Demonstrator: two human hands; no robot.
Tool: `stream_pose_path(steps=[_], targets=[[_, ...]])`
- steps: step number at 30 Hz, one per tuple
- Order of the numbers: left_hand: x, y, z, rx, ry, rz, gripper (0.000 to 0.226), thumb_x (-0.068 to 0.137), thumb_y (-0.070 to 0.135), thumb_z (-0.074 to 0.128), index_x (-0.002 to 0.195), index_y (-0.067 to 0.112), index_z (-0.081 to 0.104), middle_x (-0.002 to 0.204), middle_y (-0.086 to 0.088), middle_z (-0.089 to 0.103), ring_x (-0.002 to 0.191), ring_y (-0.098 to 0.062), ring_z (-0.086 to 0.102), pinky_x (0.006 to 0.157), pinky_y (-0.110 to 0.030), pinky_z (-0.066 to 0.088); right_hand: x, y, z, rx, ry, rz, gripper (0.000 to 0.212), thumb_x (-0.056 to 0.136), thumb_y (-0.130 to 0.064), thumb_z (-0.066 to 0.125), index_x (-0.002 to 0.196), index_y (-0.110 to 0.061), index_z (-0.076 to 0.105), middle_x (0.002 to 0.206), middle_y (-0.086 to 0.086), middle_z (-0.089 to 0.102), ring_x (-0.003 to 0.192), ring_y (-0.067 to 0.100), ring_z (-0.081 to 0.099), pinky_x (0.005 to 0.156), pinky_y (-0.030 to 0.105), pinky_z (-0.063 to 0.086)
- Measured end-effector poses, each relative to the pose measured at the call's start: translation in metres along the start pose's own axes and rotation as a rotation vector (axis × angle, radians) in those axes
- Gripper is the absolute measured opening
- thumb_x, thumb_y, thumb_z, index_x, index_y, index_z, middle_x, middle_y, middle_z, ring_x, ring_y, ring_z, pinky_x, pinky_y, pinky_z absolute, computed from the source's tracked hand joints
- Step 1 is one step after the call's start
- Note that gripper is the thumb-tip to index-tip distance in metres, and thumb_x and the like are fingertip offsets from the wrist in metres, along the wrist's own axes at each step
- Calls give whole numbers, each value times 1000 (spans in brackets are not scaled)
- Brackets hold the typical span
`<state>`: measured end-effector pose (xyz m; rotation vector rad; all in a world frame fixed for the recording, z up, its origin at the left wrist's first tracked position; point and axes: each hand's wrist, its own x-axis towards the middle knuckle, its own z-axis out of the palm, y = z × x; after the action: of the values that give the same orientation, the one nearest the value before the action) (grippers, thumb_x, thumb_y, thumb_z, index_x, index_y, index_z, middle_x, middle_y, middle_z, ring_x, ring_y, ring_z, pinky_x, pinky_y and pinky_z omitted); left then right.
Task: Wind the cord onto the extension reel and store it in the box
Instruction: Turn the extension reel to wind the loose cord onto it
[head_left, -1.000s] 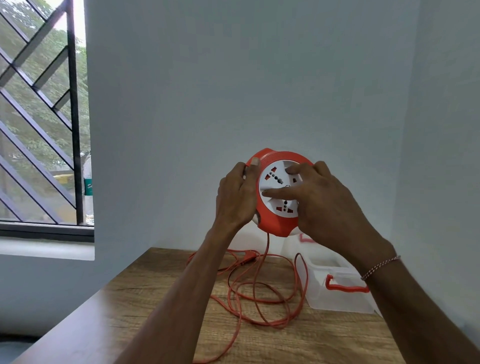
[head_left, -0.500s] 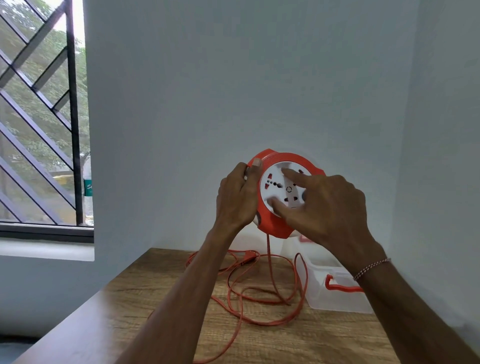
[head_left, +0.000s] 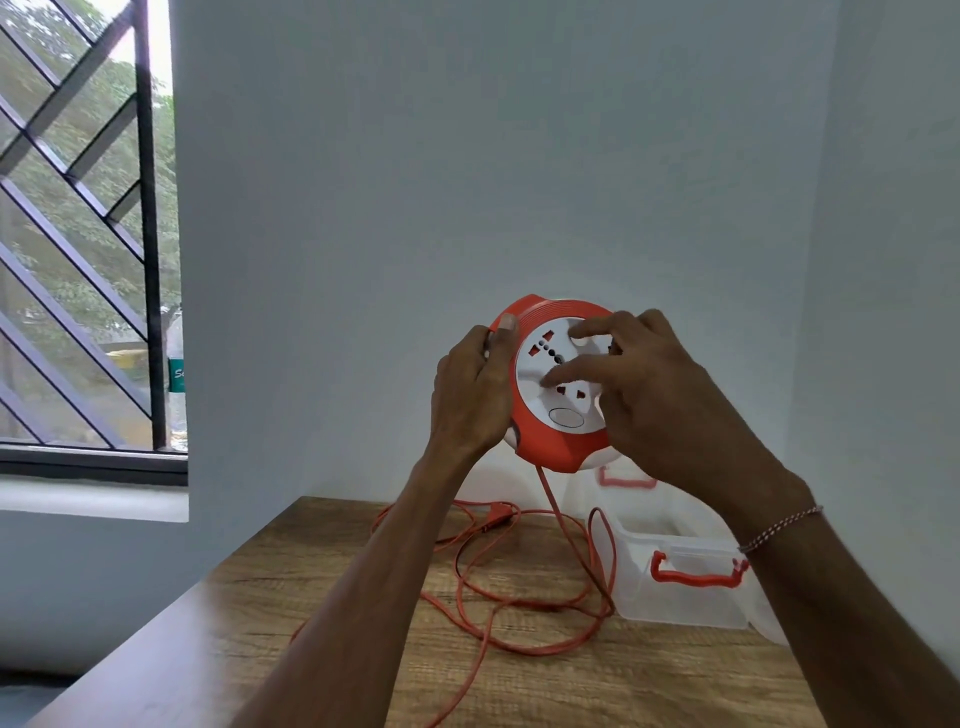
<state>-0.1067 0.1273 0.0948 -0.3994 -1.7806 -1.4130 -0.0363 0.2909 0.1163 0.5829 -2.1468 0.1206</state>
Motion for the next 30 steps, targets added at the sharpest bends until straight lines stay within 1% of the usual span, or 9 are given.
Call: stream_pose_path(steps=[2,5,9,13,16,23,25,28,30], targets=[[0,0,0,7,4,-1,57,88,66,32,104,22,65,90,7,73,74,-15,71,72,-40,62,-1,-4,-2,-74,-103,-6,51,80,-17,71,124,-40,58,147,1,39,128,25,33,97,40,45],[0,0,0,16,8,1,57,88,65,32,102,21,66,89,6,73,74,-16,71,73,-41,62,-4,-9,-4,-167,-141,-20,59,81,-28,70,132,-46,47,151,-1,32,129,25,30,100,41,42],[-1,1,0,26,6,6,57,89,64,32,98,20,67,86,4,73,73,-17,71,73,-43,61,-4,-12,-3,-197,-95,-1,57,78,-34,71,130,-46,49,145,2,43,122,27,39,94,42,43],[-2,2,0,36,8,13,52,93,59,35,94,18,67,82,4,71,71,-17,70,73,-43,62,-5,-9,6,-174,-25,57,58,69,-40,76,123,-42,58,126,8,60,106,29,52,82,41,48],[-3,4,0,31,6,9,48,97,53,37,93,16,68,79,4,71,68,-15,70,71,-39,62,-6,-6,11,-148,36,100,55,70,-45,72,123,-43,58,117,9,63,97,27,56,77,37,50],[-3,4,-1,35,8,12,53,97,52,39,86,8,67,74,-2,71,64,-17,68,66,-33,60,-9,-9,17,-68,139,186,61,71,-64,53,126,-40,56,116,4,68,97,25,64,81,38,53],[-2,2,-1,34,8,14,55,96,53,39,84,7,66,72,-3,70,63,-18,68,65,-35,60,-9,-8,18,-40,170,206,66,71,-70,52,128,-35,56,113,2,70,92,24,67,79,38,54],[-2,2,-2,13,4,18,60,96,54,37,81,3,65,71,-8,69,64,-25,67,66,-41,58,-7,-10,20,27,219,258,77,70,-79,43,126,-29,59,108,2,72,86,23,69,78,37,56],[-3,4,-2,-18,-10,16,58,98,52,37,81,3,66,71,-8,69,64,-25,67,63,-37,58,-5,-11,21,60,243,253,81,70,-81,38,125,-25,60,108,4,71,86,25,69,79,39,57]])
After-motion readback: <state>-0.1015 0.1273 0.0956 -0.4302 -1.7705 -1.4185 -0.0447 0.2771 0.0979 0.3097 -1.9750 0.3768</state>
